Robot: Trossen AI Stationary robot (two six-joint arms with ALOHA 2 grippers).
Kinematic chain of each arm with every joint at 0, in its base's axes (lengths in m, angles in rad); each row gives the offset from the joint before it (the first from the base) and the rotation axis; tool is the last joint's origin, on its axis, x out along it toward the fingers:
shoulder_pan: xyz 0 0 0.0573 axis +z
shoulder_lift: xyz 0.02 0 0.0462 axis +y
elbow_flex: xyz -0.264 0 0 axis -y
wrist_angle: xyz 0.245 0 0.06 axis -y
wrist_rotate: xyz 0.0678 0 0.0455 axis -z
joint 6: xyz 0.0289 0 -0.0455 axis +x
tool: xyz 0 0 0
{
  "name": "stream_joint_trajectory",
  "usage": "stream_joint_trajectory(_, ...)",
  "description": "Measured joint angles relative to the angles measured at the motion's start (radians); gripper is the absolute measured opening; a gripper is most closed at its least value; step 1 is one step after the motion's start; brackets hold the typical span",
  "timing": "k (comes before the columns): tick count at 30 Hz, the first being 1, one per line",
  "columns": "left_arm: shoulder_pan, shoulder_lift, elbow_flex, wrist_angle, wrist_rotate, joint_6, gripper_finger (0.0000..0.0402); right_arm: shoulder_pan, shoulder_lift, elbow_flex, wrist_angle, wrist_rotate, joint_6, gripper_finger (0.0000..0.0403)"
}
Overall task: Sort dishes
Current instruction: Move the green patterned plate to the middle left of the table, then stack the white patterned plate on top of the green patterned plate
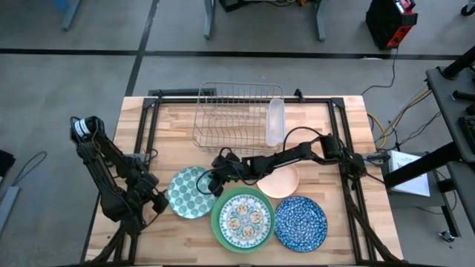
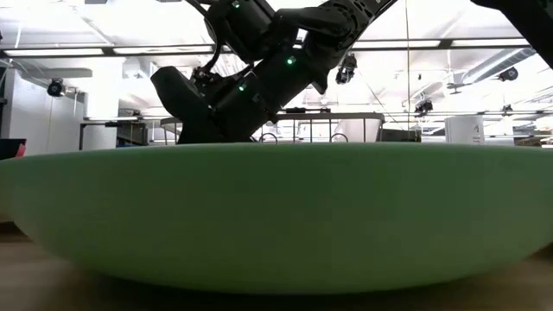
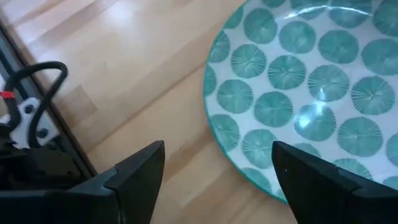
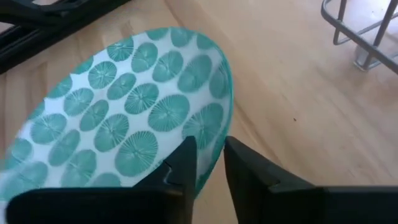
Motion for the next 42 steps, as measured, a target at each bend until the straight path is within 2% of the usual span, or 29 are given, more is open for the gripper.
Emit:
stream_joint_trajectory(8, 0.000, 0.000, 0.000, 0.048, -0.004, 0.000, 0.0284, 0.009, -0.002, 0.001, -0.004, 0.010, -0.010, 0.0136)
stream_joint_trajectory(10, 0.000, 0.000, 0.000, 0.072, -0.033, 0.002, 0.0284, 0.016, -0.002, 0.001, -0.004, 0.010, -0.029, 0.0145)
stream_joint_trajectory(14, 0.000, 0.000, 0.000, 0.169, -0.164, 0.056, 0.0284, 0.036, -0.006, 0.001, -0.004, 0.010, -0.062, 0.0157)
stream_joint_trajectory(20, 0.006, 0.000, 0.000, 0.360, -0.425, 0.189, 0.0284, 0.079, -0.046, 0.001, -0.018, 0.009, -0.190, 0.0157)
stream_joint_trajectory(23, 0.030, 0.000, 0.000, 0.467, -0.498, 0.267, 0.0283, 0.112, -0.093, 0.001, -0.077, 0.007, -0.277, 0.0152)
stream_joint_trajectory(27, 0.089, 0.000, 0.000, 0.646, -0.502, 0.452, 0.0283, 0.162, -0.167, -0.006, -0.236, -0.003, -0.402, 0.0147)
stream_joint_trajectory(31, 0.152, 0.000, 0.000, 0.858, -0.499, 0.754, 0.0283, 0.212, -0.209, -0.035, -0.373, -0.015, -0.472, 0.0150)
stream_joint_trajectory(34, 0.181, 0.000, 0.000, 0.958, -0.499, 0.940, 0.0283, 0.243, -0.219, -0.079, -0.397, -0.016, -0.506, 0.0156)
stream_joint_trajectory(36, 0.189, 0.000, 0.001, 0.973, -0.499, 0.990, 0.0283, 0.253, -0.220, -0.110, -0.394, -0.019, -0.503, 0.0160)
stream_joint_trajectory(42, 0.192, 0.008, 0.000, 0.970, -0.506, 0.996, 0.0283, 0.250, -0.219, -0.190, -0.394, -0.011, -0.441, 0.0167)
